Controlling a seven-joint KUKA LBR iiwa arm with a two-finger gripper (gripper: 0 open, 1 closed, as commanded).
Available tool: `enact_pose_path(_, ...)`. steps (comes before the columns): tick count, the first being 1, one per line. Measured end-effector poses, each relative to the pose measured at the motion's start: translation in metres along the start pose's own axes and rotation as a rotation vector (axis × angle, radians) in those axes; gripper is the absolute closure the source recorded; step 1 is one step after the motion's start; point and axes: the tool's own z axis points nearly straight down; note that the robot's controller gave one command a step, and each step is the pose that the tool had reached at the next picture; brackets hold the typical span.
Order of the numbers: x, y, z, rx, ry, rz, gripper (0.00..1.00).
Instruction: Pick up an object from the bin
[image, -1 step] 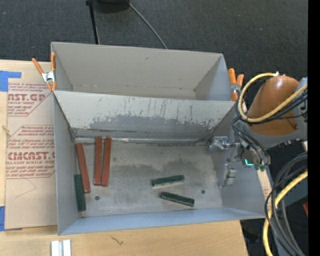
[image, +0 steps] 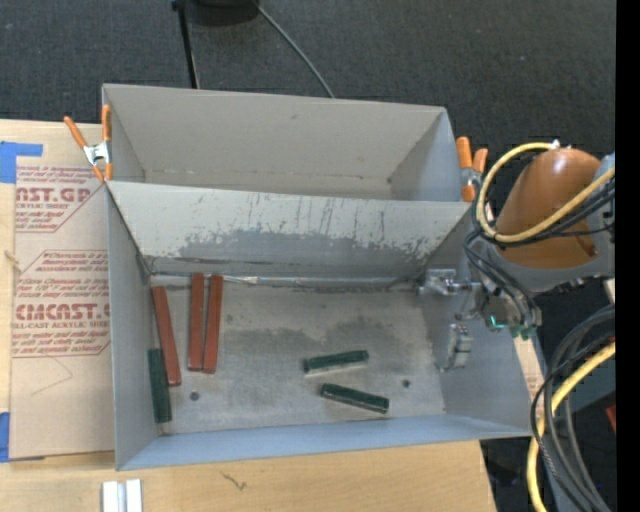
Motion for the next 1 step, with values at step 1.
enact_pose_path(1,0.0006,0.0199,0.0127,0.003,-0.004,-0.074,0.0)
